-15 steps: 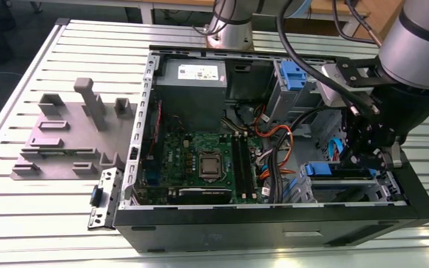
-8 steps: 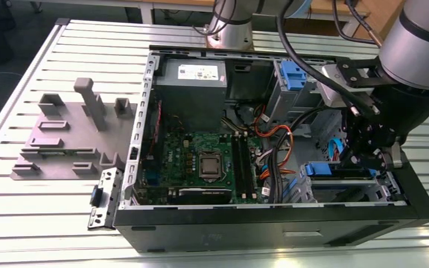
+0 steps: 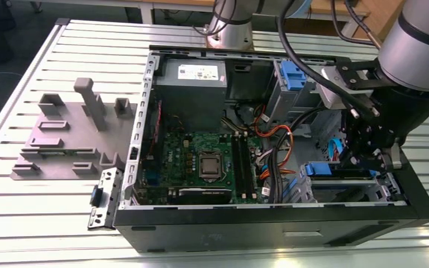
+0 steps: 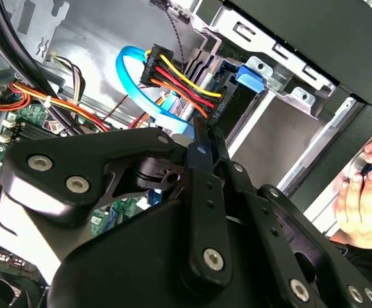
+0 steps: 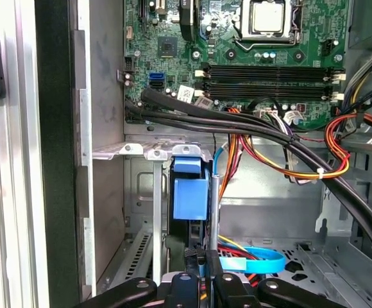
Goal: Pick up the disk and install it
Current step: 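Insert the second disk wire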
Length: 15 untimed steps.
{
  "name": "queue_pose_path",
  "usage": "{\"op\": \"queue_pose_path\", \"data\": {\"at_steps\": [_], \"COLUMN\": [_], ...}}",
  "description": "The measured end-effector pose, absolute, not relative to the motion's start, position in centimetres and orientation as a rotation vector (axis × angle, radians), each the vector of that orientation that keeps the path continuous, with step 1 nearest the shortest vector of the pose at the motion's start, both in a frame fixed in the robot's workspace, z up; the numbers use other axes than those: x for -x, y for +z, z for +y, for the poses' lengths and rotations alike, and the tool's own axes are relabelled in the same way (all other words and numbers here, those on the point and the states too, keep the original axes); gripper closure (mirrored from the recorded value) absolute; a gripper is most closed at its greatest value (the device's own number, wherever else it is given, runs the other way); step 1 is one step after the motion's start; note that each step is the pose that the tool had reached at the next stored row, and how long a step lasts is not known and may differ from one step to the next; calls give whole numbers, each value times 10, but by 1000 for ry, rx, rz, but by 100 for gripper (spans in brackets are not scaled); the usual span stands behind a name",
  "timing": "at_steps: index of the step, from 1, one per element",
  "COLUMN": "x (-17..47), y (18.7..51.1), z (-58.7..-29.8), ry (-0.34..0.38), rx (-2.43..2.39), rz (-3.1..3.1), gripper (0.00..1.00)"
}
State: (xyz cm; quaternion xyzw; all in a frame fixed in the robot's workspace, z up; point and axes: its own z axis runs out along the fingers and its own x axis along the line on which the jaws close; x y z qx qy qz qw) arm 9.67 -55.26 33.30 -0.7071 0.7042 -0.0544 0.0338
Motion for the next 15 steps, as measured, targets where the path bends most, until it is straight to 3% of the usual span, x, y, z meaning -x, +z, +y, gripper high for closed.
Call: {"op": "queue_pose_path", "data": {"at_steps": [15], "x": [-97], "y": [329], "z": [-554], "ry": [-166], "rx": [2174], "rz": [2166], "gripper": [84]}}
